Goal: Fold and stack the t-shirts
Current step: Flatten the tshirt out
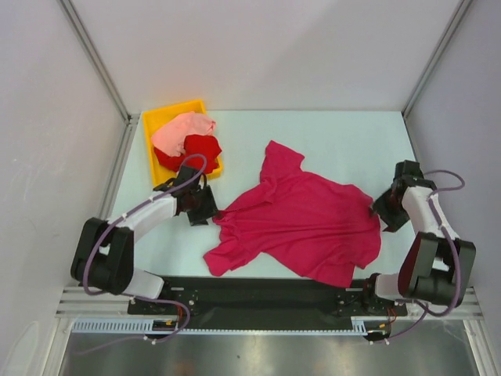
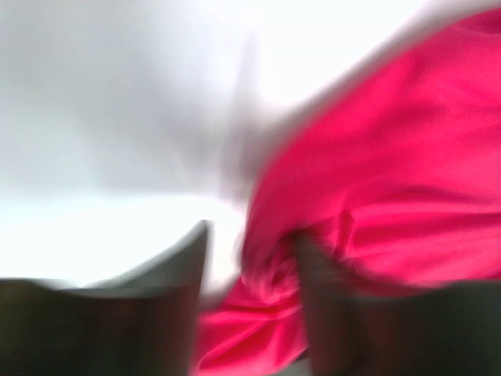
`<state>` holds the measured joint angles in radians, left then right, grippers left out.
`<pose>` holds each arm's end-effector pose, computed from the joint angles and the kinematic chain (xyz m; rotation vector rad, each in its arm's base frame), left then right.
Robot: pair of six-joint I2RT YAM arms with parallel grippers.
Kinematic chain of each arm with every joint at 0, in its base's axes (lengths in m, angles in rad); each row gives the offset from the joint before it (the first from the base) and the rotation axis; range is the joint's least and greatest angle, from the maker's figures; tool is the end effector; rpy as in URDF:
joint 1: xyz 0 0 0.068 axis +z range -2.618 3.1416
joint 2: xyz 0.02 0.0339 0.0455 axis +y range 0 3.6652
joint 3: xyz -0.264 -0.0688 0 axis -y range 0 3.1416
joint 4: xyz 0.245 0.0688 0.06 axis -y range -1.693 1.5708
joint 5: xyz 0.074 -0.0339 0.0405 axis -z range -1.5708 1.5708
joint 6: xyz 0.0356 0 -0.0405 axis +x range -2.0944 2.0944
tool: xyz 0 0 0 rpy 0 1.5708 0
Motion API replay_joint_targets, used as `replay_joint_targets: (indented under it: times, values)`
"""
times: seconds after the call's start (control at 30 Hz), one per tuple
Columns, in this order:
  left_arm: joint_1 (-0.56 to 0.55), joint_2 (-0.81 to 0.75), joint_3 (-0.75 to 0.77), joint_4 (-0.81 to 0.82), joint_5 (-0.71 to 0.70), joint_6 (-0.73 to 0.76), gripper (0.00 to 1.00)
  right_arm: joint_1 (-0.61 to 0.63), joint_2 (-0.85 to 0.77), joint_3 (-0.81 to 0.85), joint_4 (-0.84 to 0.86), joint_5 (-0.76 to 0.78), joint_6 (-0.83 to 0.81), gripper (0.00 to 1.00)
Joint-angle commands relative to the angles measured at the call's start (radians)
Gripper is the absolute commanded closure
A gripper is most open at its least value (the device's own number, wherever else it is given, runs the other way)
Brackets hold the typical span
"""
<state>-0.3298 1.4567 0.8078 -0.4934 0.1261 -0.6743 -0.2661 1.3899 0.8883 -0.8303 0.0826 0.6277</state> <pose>0.2510 -0.0906 0.1761 -0.4407 2.7570 -0.4468 0.2328 -0.0665 0.2016 1.2625 2.6012 -0.0551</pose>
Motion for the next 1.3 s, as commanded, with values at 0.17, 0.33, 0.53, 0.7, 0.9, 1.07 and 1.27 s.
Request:
replay_joint_targets:
  times: [0.17, 0.33, 0.53, 0.7, 0.9, 1.07, 1.27]
  values:
    - [-0.002, -0.193, -0.042, -0.005, 0.093, 0.019, 0.26, 0.493, -0.054, 0.284, 0.055, 0.041, -0.221, 0.02]
    - [-0.009, -0.162, -0.042, 0.016, 0.182, -0.027, 0.43, 0.657, 0.165, 0.392, 0.210, -0.246, -0.105, 0.12]
    - [-0.020, -0.174, -0.047, 0.026, 0.133, -0.073, 0.37, 0.760, 0.366, 0.425, 0.368, -0.355, 0.023, 0.30]
    - [-0.020, -0.180, 0.002, -0.037, 0.064, -0.062, 0.46, 0.800, 0.480, 0.474, 0.376, -0.350, 0.078, 0.59]
    - [-0.020, -0.205, 0.027, -0.097, -0.005, -0.024, 0.50, 0.806, 0.515, 0.475, 0.408, -0.352, 0.078, 0.44]
    - [-0.020, -0.202, 0.042, -0.132, -0.034, 0.004, 0.53, 0.826, 0.547, 0.508, 0.390, -0.342, 0.086, 0.38]
    - [-0.020, -0.179, 0.070, -0.169, -0.068, 0.031, 0.57, 0.847, 0.650, 0.636, 0.283, -0.302, 0.079, 0.42]
